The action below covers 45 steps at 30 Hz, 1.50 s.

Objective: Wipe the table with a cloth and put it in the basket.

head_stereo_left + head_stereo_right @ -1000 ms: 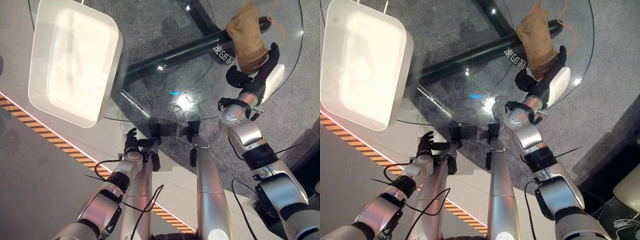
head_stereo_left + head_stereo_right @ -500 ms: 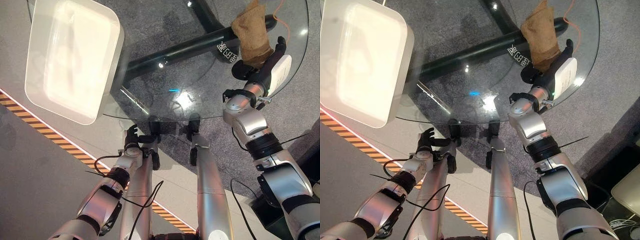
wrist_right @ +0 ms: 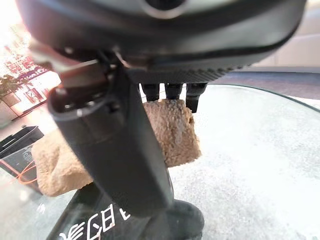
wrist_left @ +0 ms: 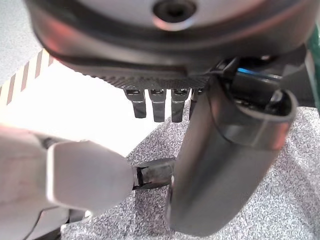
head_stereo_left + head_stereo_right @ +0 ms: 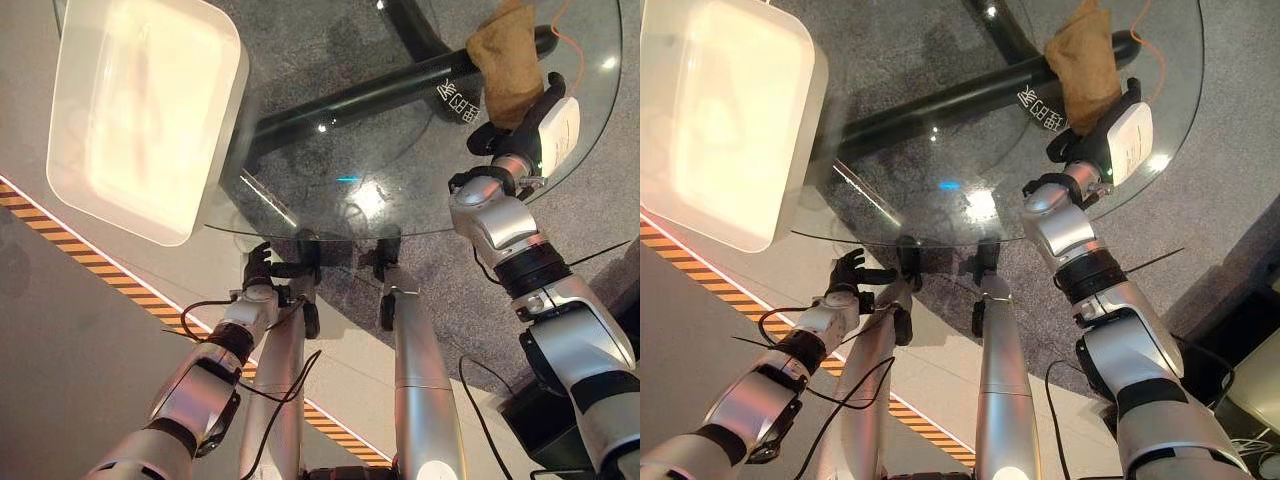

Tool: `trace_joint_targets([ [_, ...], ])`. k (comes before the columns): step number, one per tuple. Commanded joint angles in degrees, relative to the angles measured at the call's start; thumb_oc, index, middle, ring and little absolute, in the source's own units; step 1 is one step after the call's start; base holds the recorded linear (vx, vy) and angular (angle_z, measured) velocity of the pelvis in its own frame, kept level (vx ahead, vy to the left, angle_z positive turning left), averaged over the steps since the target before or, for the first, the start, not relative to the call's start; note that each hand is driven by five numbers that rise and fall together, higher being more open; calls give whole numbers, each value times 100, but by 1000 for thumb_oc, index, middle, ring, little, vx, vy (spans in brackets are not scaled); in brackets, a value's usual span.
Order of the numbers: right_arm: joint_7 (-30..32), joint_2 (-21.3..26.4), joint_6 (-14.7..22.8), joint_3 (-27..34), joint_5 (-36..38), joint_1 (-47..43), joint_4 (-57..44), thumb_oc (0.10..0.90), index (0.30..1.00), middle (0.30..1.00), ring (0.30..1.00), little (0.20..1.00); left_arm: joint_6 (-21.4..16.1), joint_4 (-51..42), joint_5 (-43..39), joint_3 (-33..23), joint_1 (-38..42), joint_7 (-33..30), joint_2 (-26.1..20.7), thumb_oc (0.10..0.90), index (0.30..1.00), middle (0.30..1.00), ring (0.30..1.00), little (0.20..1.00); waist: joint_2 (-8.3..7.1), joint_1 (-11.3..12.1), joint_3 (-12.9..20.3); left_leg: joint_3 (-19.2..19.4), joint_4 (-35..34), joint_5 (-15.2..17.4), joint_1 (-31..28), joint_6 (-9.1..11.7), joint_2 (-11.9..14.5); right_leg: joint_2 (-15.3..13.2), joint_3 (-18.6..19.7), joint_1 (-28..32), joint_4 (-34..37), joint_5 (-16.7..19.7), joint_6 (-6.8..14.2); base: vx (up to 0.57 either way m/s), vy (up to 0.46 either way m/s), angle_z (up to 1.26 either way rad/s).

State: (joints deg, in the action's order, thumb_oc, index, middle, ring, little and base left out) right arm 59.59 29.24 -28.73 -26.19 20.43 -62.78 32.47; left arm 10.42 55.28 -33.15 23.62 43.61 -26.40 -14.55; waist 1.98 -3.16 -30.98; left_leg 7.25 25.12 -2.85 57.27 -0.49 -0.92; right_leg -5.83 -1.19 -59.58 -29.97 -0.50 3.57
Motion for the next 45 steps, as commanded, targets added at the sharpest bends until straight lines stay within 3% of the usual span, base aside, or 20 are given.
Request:
trace_joint_targets([
  [1, 47, 533, 104, -94, -102, -295, -22, 342, 507, 507, 507, 442, 26, 235, -160, -119, -108, 35, -39, 800, 900, 900, 900, 900, 122, 56, 118, -113, 393, 535, 127, 132, -217, 361, -208, -105, 175, 103, 70, 0, 0, 0],
  [2, 39, 548, 105, -127, -104, -344, 15, 144, 338, 338, 338, 244, 17, 255, -175, -107, -98, 45, -44, 800, 900, 900, 900, 900, 122, 60, 118, -118, 388, 531, 128, 136, -222, 362, -213, -102, 184, 103, 70, 0, 0, 0],
  [3, 16, 558, 83, -147, -130, -379, 36, 100, 300, 300, 300, 200, 23, 264, -188, -108, -89, 56, -52, 800, 900, 900, 900, 900, 121, 64, 118, -121, 395, 534, 127, 143, -219, 360, -218, -97, 175, 95, 70, 0, 0, 0],
  [18, 46, 728, 515, -170, -87, -610, 106, 100, 300, 300, 300, 200, -1, 285, -273, -130, -62, 156, -150, 800, 900, 900, 900, 900, 113, 84, 118, -148, 478, 604, 190, 140, -223, 361, -230, -171, 68, 39, 60, 0, 0, 0],
  [25, 83, 789, 492, 5, -627, -571, -772, 100, 300, 300, 300, 200, -54, 135, -245, -206, -292, 114, -124, 800, 900, 900, 900, 900, 106, 82, 118, -182, 427, 607, 111, 141, -249, 406, -203, -98, 78, -5, 75, 1, 28, 0],
  [34, -886, 809, 88, 43, -1565, -449, -1921, 100, 300, 300, 300, 200, 47, -42, -12, -348, -456, 112, -62, 800, 900, 900, 900, 900, 72, 87, 118, -182, 339, 580, -6, 92, -266, 424, -184, 7, 121, -31, 65, 0, 4, 0],
  [45, -2086, 396, 91, -312, -2468, -376, -2149, 100, 300, 300, 300, 200, -208, 58, 83, -379, -566, 116, 82, 800, 900, 900, 900, 900, 97, 156, 118, -170, 248, 536, -82, 68, -307, 424, -173, 80, 190, -37, 57, -3, 29, 3],
])
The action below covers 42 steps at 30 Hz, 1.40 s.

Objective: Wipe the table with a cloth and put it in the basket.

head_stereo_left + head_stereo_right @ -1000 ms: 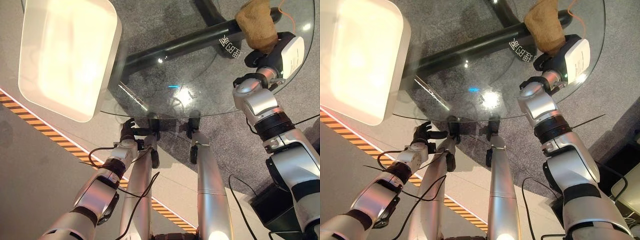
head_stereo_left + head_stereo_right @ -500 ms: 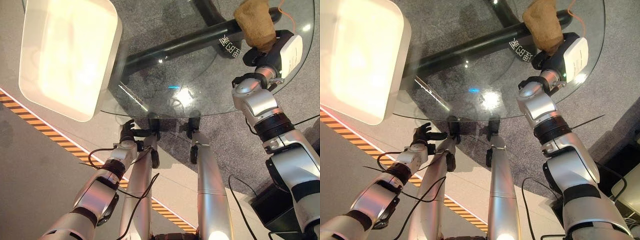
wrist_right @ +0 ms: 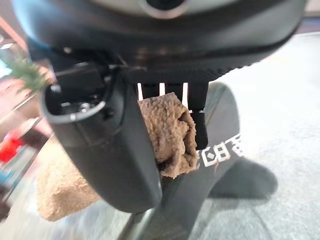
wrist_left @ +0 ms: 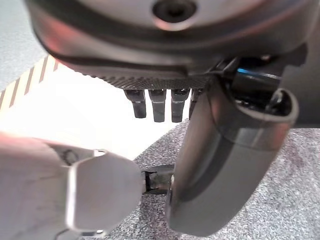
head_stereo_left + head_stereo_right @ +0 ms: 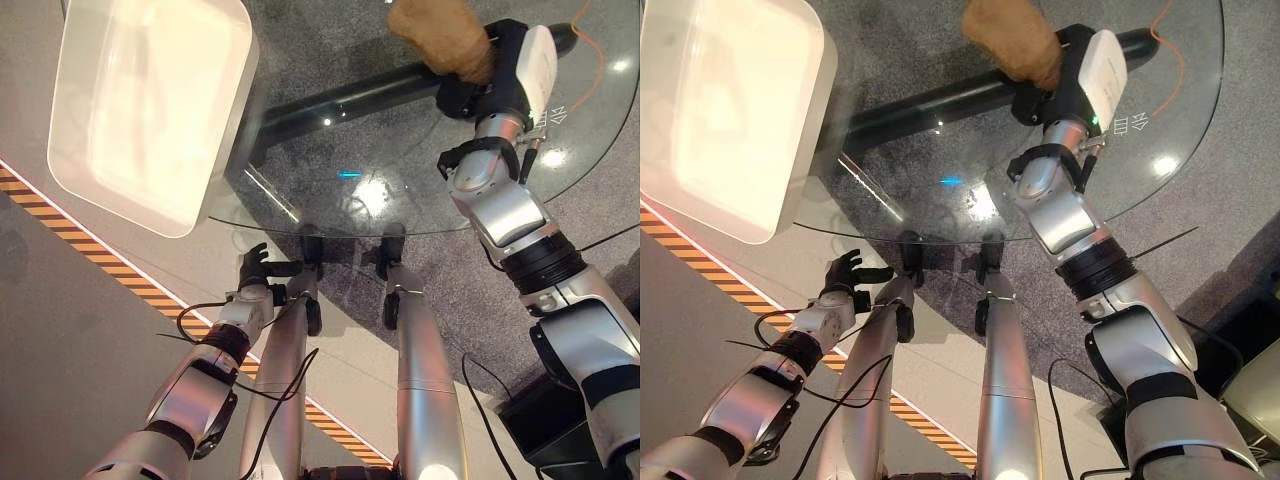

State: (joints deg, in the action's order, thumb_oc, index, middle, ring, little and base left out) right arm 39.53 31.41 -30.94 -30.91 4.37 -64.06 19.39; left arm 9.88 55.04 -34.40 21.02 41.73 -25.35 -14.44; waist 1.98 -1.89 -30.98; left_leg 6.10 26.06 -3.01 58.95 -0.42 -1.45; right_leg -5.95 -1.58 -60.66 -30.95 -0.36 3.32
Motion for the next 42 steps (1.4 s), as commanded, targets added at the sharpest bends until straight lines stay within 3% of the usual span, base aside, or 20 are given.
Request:
trace_joint_targets([
  [1, -182, 147, 313, 113, -961, -226, -794, 100, 300, 300, 300, 200, -194, 103, 204, -106, -384, 10, 84, 800, 900, 900, 900, 900, 102, 37, 119, -55, 151, 549, -242, 60, -258, 434, -134, 182, 291, -49, 83, -4, 23, 8],
  [16, -2422, -172, 1110, -917, -2417, 33, -732, 100, 300, 300, 300, 200, -644, 200, 278, 72, -567, 182, 150, 800, 900, 900, 900, 900, 159, 150, 119, -84, 25, 493, -209, 49, -342, 367, -193, 168, 449, -6, 121, -1, 5, 3],
  [22, -3489, -165, 1580, -1388, -2481, 3, -1258, 100, 300, 300, 300, 200, -710, 137, 353, 124, -666, 238, 125, 800, 900, 900, 900, 900, 151, 217, 119, -110, -17, 480, -252, 66, -372, 330, -260, 230, 516, -5, 145, 1, -23, 3],
  [25, -3883, -148, 1618, -1591, -2389, 15, -1610, 100, 300, 300, 300, 200, -750, 65, 393, 154, -754, 244, 110, 800, 900, 900, 900, 900, 142, 249, 119, -120, -23, 469, -247, 72, -375, 316, -301, 229, 517, -4, 152, 3, -18, 2],
  [30, -4087, -125, 1525, -1744, -2204, 44, -1893, 100, 300, 300, 300, 200, -764, -57, 436, 200, -853, 247, 59, 800, 900, 900, 900, 900, 135, 295, 119, -129, -15, 467, -230, 65, -378, 301, -346, 223, 520, -3, 154, 3, -23, 10],
  [36, -4154, -120, 1715, -1962, -2421, 65, -1838, 100, 300, 300, 300, 200, -807, -36, 460, 224, -906, 291, 26, 800, 900, 900, 900, 900, 127, 337, 119, -136, -14, 470, -221, 54, -370, 280, -396, 216, 517, 1, 160, 0, -21, 6],
  [42, -3981, -33, 1456, -1957, -2270, 184, -2047, 100, 300, 300, 300, 200, -811, -129, 473, 271, -986, 274, -9, 800, 900, 900, 900, 900, 128, 334, 119, -111, 4, 465, -193, 49, -350, 245, -428, 189, 497, 15, 164, 0, 0, 0],
])
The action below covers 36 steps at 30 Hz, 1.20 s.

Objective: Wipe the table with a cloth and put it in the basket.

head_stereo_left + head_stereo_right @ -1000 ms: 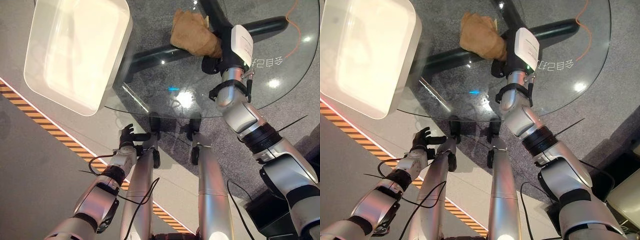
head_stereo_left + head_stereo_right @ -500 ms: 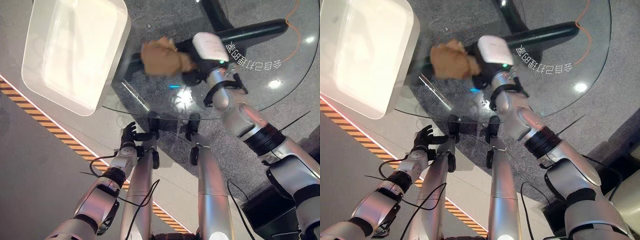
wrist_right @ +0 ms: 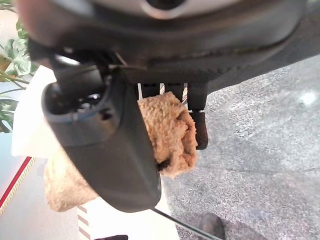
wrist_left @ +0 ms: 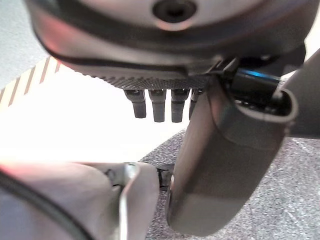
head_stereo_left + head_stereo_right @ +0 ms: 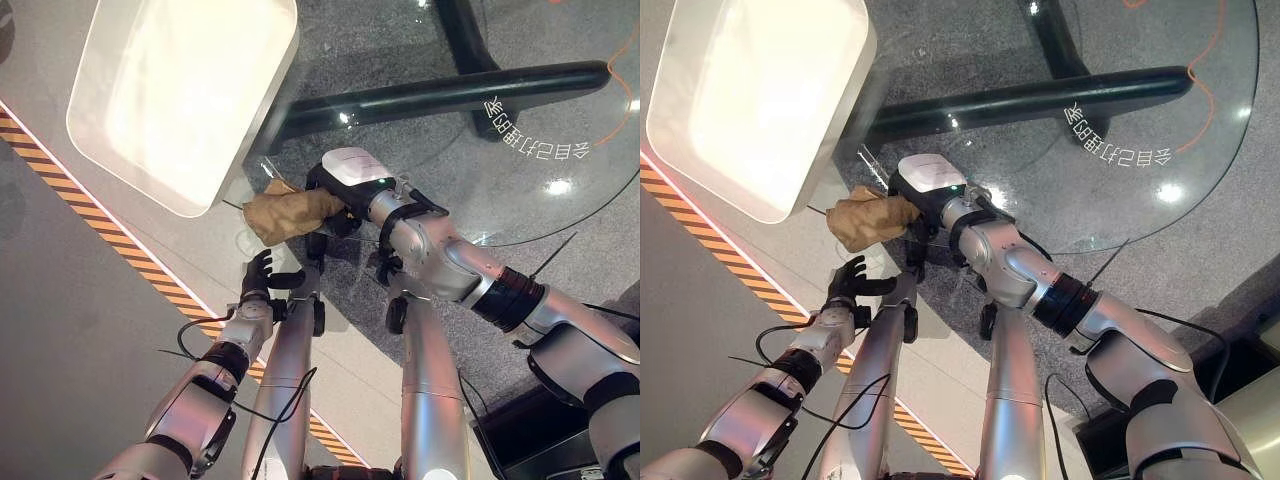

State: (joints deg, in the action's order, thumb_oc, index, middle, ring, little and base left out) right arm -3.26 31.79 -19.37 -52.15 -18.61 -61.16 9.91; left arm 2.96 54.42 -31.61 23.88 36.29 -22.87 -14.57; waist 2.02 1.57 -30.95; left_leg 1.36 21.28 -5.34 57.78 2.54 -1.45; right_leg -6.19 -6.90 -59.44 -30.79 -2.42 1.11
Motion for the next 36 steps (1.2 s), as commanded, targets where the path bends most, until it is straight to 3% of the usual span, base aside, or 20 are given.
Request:
trace_joint_targets([
  [1, 370, -73, 252, 180, 44, -98, -1092, 100, 300, 300, 300, 200, -109, -79, 191, -13, -439, 27, -3, 800, 900, 900, 900, 900, 127, -11, 115, 364, 488, 701, -72, -249, -348, 268, 107, 62, 473, 218, 386, 0, 0, 0],
  [6, 1202, -112, -132, 362, 305, -47, -909, 100, 300, 300, 300, 200, -45, -83, 167, -17, -383, 13, -23, 800, 900, 900, 900, 900, 144, -23, 115, 392, 537, 718, -29, -259, -312, 256, 120, 4, 402, 213, 376, 0, 0, 0],
  [8, 2359, -119, -403, 728, 908, 35, -658, 100, 300, 300, 300, 200, 1, -6, 139, -81, -318, 76, -63, 800, 900, 900, 900, 900, 141, -55, 115, 418, 556, 734, -42, -263, -280, 266, 140, 0, 364, 204, 363, 0, 0, 0],
  [14, 3652, -74, -499, 1557, 1132, 229, -334, 100, 300, 300, 300, 200, -17, 109, 133, -205, -302, 5, -8, 800, 900, 900, 900, 900, 97, -153, 115, 430, 620, 783, -19, -291, -232, 339, 226, -60, 233, 188, 356, 10, 1, 0],
  [15, 3897, -85, -468, 1734, 1128, 413, -271, 100, 300, 300, 300, 200, -3, 115, 132, -192, -418, -40, 31, 800, 900, 900, 900, 900, 88, -174, 115, 393, 684, 972, -208, -281, -224, 371, 260, 107, 127, 14, 389, 11, -1, -5],
  [16, 3935, -46, -461, 1798, 1134, 321, -271, 100, 300, 300, 300, 200, 0, 110, 129, -228, -307, -55, 15, 800, 900, 900, 900, 900, 75, -188, 115, 430, 650, 803, -7, -311, -221, 363, 243, -80, 188, 182, 350, 14, -2, -8],
  [20, 4469, 127, -409, 2344, 1384, 656, -264, 100, 300, 300, 300, 200, 25, 118, 126, -270, -451, -192, 84, 800, 900, 900, 900, 900, 17, -287, 115, 392, 758, 1027, -167, -316, -207, 426, 323, 56, 59, 14, 378, 29, -9, -9],
  [21, 4493, 169, -409, 2397, 1409, 569, -281, 100, 300, 300, 300, 200, 30, 107, 125, -302, -342, -205, 65, 800, 900, 900, 900, 900, 5, -299, 115, 433, 721, 858, 30, -343, -206, 413, 305, -127, 123, 181, 342, 14, -24, -8],
  [22, 4596, 229, -441, 2516, 1535, 737, -323, 100, 300, 300, 300, 200, 49, 93, 121, -290, -456, -245, 89, 800, 900, 900, 900, 900, -7, -321, 115, 394, 790, 1051, -143, -325, -206, 430, 335, 27, 33, 12, 380, -39, -31, -5],
  [23, 4665, 298, -471, 2602, 1608, 679, -364, 100, 300, 300, 300, 200, 68, 61, 126, -326, -362, -269, 68, 800, 900, 900, 900, 900, -25, -340, 115, 434, 759, 888, 55, -355, -205, 418, 319, -158, 92, 178, 344, 13, -33, -6],
  [29, 5119, 650, -865, 3104, 2127, 926, -710, 100, 300, 300, 300, 200, 243, -99, 191, -474, -431, -329, 27, 800, 900, 900, 900, 900, -90, -437, 115, 455, 788, 934, 54, -358, -184, 440, 360, -145, 115, 174, 340, -5, -20, -8],
  [36, 5608, 907, -1035, 3591, 2544, 1353, -893, 100, 300, 300, 300, 200, 331, -317, 180, -528, -548, -443, -17, 800, 900, 900, 900, 900, -145, -541, 115, 503, 761, 968, 6, -367, -157, 478, 400, -104, 164, 176, 340, -2, -3, -5],
])
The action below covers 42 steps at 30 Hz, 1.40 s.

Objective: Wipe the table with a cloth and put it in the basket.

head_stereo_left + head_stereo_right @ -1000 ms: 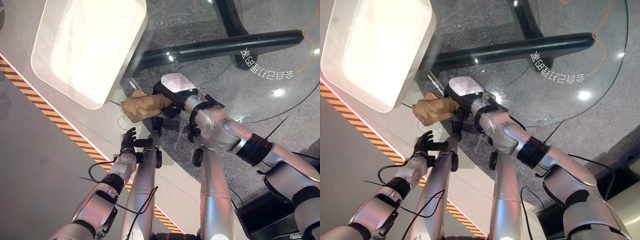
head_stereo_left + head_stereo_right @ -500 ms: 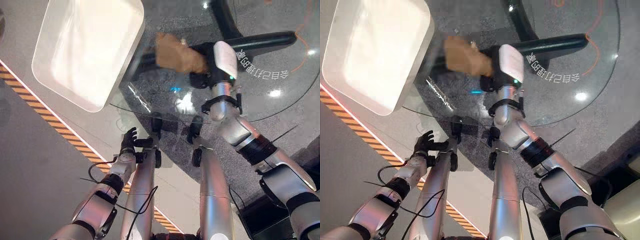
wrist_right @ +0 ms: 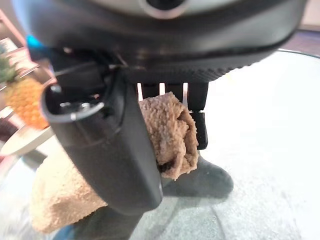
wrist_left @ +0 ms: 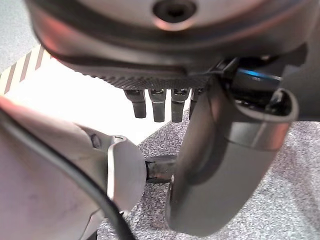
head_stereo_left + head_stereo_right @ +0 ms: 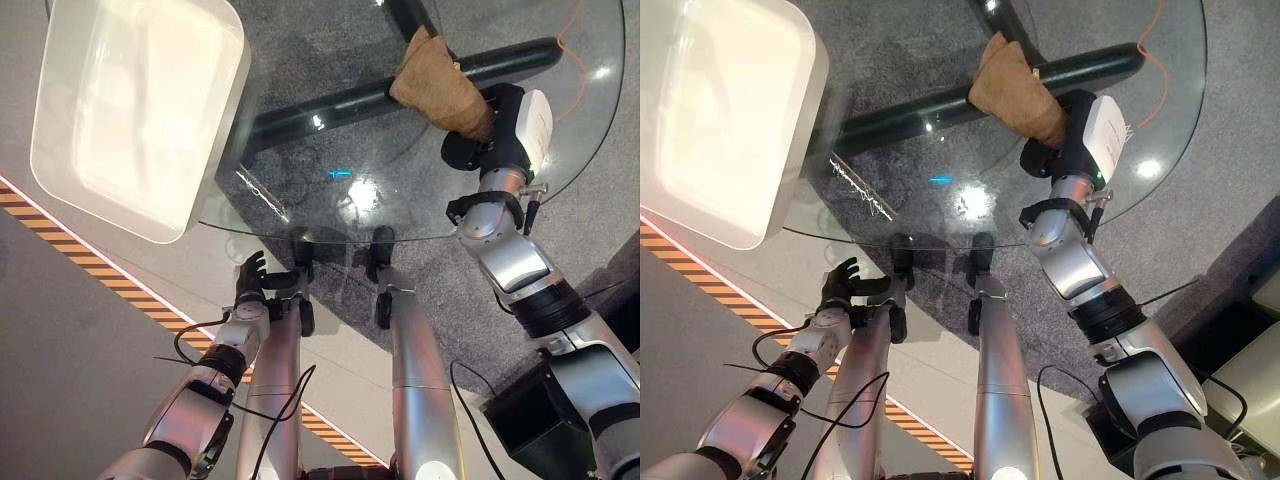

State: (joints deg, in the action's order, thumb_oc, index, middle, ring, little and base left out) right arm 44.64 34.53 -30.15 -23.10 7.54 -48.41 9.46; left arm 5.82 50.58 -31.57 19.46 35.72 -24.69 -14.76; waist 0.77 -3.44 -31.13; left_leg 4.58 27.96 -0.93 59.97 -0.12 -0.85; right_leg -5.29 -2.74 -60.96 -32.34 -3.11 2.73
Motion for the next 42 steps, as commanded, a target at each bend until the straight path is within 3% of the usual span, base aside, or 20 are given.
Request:
trace_joint_targets([
  [1, 978, 690, 85, 823, 97, 215, -853, 100, 300, 300, 300, 200, 95, 29, 171, -104, -491, -281, -12, 800, 900, 900, 900, 900, -31, -76, 134, 202, 67, 528, -228, -110, -210, 394, -6, 57, 349, 251, 176, 48, 3, -5],
  [2, 1191, 701, 157, 885, 284, 375, -836, 100, 300, 300, 300, 200, 119, 32, 165, -96, -590, -285, -12, 800, 900, 900, 900, 900, -30, -88, 134, 165, 96, 688, -410, -86, -203, 413, 18, 226, 305, 106, 213, 42, -2, -7],
  [5, 1822, 752, 427, 1191, 709, 620, -832, 100, 300, 300, 300, 200, 90, 23, 148, -111, -655, -283, -37, 800, 900, 900, 900, 900, -44, -141, 134, 187, 79, 700, -427, -85, -205, 435, 39, 245, 348, 115, 216, -4, -4, -5],
  [7, 2035, 775, 551, 1332, 800, 626, -853, 100, 300, 300, 300, 200, 65, -4, 144, -137, -599, -289, -50, 800, 900, 900, 900, 900, -49, -161, 134, 251, 18, 541, -273, -109, -204, 426, 30, 99, 436, 272, 184, -48, 3, -3],
  [10, 2898, 746, 1279, 1596, 888, 736, -944, 100, 300, 300, 300, 200, 48, -61, 125, -124, -637, -331, -12, 800, 900, 900, 900, 900, -18, -190, 134, 280, 14, 553, -270, -118, -211, 433, 61, 83, 464, 277, 177, 0, 0, 0],
  [13, 3447, 640, 1688, 1808, 739, 734, -1132, 100, 300, 300, 300, 200, 8, -121, 132, -55, -692, -411, 82, 800, 900, 900, 900, 900, 28, -188, 134, 277, -12, 550, -300, -118, -226, 447, 78, 113, 449, 246, 196, 13, 20, -7],
  [15, 3442, 592, 1682, 1785, 613, 785, -1198, 100, 300, 300, 300, 200, 31, -181, 129, 24, -788, -476, 152, 800, 900, 900, 900, 900, 65, -168, 134, 220, 21, 695, -469, -105, -240, 449, 96, 283, 402, 97, 228, 17, 16, -8],
  [16, 3326, 612, 1637, 1803, 567, 687, -1237, 100, 300, 300, 300, 200, 29, -218, 135, 14, -714, -497, 158, 800, 900, 900, 900, 900, 71, -167, 134, 267, -26, 539, -305, -129, -248, 428, 81, 130, 476, 244, 195, -47, 6, -1],
  [18, 2999, 593, 1602, 1697, 551, 709, -1266, 100, 300, 300, 300, 200, 29, -224, 162, 40, -812, -504, 206, 800, 900, 900, 900, 900, 99, -150, 134, 213, -21, 671, -490, -113, -265, 442, 102, 299, 448, 108, 220, 0, 0, 0],
  [19, 2863, 609, 1573, 1681, 521, 625, -1308, 100, 300, 300, 300, 200, 18, -247, 174, 20, -739, -501, 194, 800, 900, 900, 900, 900, 97, -151, 134, 265, -75, 508, -334, -136, -266, 423, 87, 152, 523, 259, 185, 0, 0, 0],
  [25, 1788, 564, 1517, 1330, 252, 482, -1436, 100, 300, 300, 300, 200, -68, -239, 195, -8, -753, -409, 202, 800, 900, 900, 900, 900, 122, -108, 134, 275, -114, 478, -376, -125, -267, 405, 66, 205, 568, 239, 165, -2, 6, 0],
  [26, 1731, 528, 1497, 1264, 219, 501, -1469, 100, 300, 300, 300, 200, -58, -219, 195, 2, -818, -392, 214, 800, 900, 900, 900, 900, 134, -89, 134, 231, -80, 596, -509, -103, -267, 415, 79, 331, 514, 117, 188, 0, 0, 0],
  [27, 1687, 518, 1491, 1250, 174, 414, -1515, 100, 300, 300, 300, 200, -57, -222, 192, -18, -751, -385, 206, 800, 900, 900, 900, 900, 134, -89, 134, 273, -109, 476, -377, -120, -264, 399, 58, 208, 555, 226, 159, 57, 39, 0],
  [28, 1635, 476, 1498, 1177, 113, 444, -1541, 100, 300, 300, 300, 200, -61, -190, 188, 0, -841, -363, 226, 800, 900, 900, 900, 900, 148, -74, 134, 223, -65, 633, -548, -94, -265, 415, 74, 370, 484, 62, 186, 0, 0, 0],
  [29, 1604, 476, 1493, 1172, 38, 307, -1594, 100, 300, 300, 300, 200, -74, -183, 190, -32, -751, -355, 222, 800, 900, 900, 900, 900, 148, -72, 134, 271, -108, 468, -357, -118, -267, 397, 54, 188, 539, 214, 149, 8, 39, 5],
  [32, 1564, 437, 1444, 1100, -80, 157, -1694, 100, 300, 300, 300, 200, -76, -162, 177, -21, -757, -354, 246, 800, 900, 900, 900, 900, 163, -42, 134, 258, -114, 467, -362, -116, -277, 393, 49, 193, 525, 194, 149, -14, 28, 4],
  [35, 1546, 412, 1238, 1028, -153, -20, -1703, 100, 300, 300, 300, 200, -46, -153, 174, -16, -719, -369, 246, 800, 900, 900, 900, 900, 163, -12, 134, 247, -97, 470, -333, -114, -281, 387, 34, 173, 496, 181, 150, -2, 4, 1],
  [37, 1650, 356, 869, 920, -251, -193, -1543, 100, 300, 300, 300, 200, -44, -119, 204, -23, -682, -386, 279, 800, 900, 900, 900, 900, 149, 25, 134, 247, -86, 462, -325, -123, -277, 391, 26, 170, 483, 182, 134, -4, 18, 6],
  [42, 1805, 400, 501, 740, 121, -544, -864, 100, 300, 300, 300, 200, -10, -28, 157, -16, -531, -335, 236, 800, 900, 900, 900, 900, 151, 82, 134, 206, -66, 464, -280, -140, -292, 385, -4, 140, 466, 196, 134, -2, 18, 4],
])
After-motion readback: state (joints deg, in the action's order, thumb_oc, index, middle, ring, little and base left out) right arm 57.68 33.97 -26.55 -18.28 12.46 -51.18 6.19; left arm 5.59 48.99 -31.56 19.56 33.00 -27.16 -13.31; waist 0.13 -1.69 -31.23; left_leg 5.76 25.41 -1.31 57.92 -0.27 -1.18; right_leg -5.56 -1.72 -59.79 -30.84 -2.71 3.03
